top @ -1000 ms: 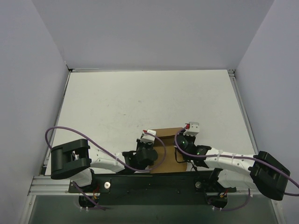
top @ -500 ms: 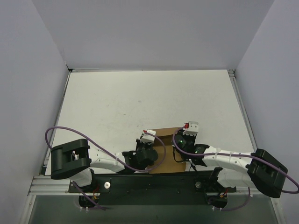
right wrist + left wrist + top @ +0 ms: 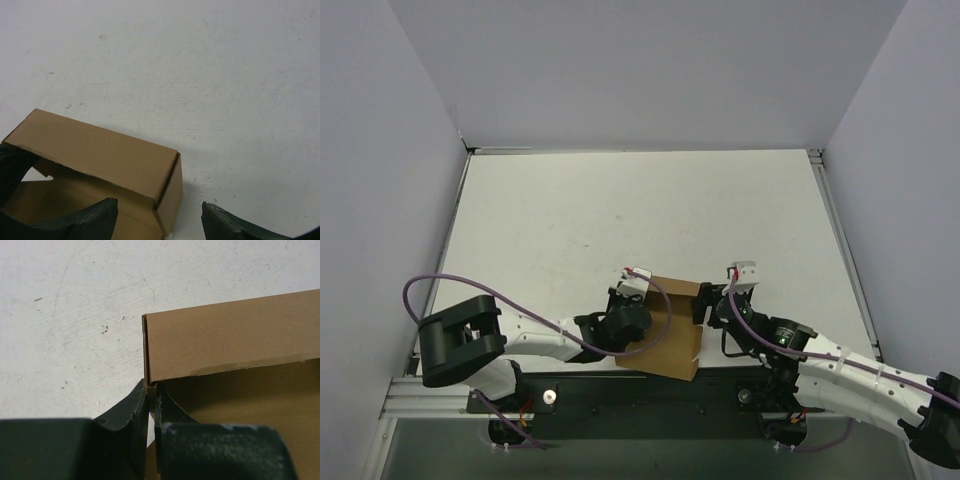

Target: Fold the paper box

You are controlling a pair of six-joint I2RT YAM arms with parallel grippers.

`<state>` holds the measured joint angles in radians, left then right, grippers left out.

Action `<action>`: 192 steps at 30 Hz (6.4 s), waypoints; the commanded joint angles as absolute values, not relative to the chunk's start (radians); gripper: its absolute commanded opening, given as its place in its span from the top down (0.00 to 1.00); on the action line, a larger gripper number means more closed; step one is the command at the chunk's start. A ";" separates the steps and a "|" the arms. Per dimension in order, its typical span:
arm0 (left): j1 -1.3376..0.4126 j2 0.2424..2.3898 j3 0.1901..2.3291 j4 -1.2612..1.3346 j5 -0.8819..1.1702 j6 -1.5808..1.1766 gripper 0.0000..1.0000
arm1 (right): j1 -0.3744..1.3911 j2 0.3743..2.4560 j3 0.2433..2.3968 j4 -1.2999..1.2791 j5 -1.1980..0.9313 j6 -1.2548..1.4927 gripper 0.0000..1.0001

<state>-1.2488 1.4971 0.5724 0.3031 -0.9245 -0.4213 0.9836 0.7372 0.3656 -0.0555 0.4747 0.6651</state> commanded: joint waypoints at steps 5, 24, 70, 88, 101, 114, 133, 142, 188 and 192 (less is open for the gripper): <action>-1.246 1.320 0.515 0.321 -0.703 -0.267 0.53 | 0.925 0.689 0.538 -0.249 0.309 0.750 0.32; -0.856 0.913 0.457 0.146 0.042 -0.557 0.23 | 0.770 0.569 0.434 -0.232 0.160 1.040 0.40; -0.703 1.233 0.489 0.419 0.210 -0.607 0.61 | 0.770 0.558 0.340 -0.297 0.264 1.005 0.60; -0.451 1.028 0.912 -0.357 0.302 -0.450 0.26 | 1.072 0.925 0.759 -0.345 0.372 0.195 0.35; -0.207 1.147 1.024 -0.453 0.417 -0.252 0.26 | 1.299 1.238 0.844 -0.324 0.736 0.118 0.42; -0.204 1.098 0.914 -0.400 0.272 -0.187 0.26 | 1.302 1.505 0.894 -0.325 0.942 0.077 0.54; -0.201 1.072 0.904 -0.397 0.245 -0.187 0.26 | 0.996 1.332 0.821 -0.301 0.401 0.227 0.91; -0.199 1.043 0.887 -0.380 0.252 -0.190 0.26 | 0.730 1.298 0.746 -0.212 0.083 0.445 0.91; -0.259 1.095 0.877 -0.416 0.124 -0.164 0.27 | 1.075 1.334 0.701 0.054 0.180 0.798 0.48; -0.256 1.075 0.879 -0.422 0.095 -0.158 0.27 | 1.118 1.309 0.730 0.060 0.170 0.798 0.48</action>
<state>-0.2619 1.1084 0.8696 -0.4168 0.1558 -0.1806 1.0859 1.3468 0.6830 0.0135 0.1825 0.7956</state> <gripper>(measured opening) 0.734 0.521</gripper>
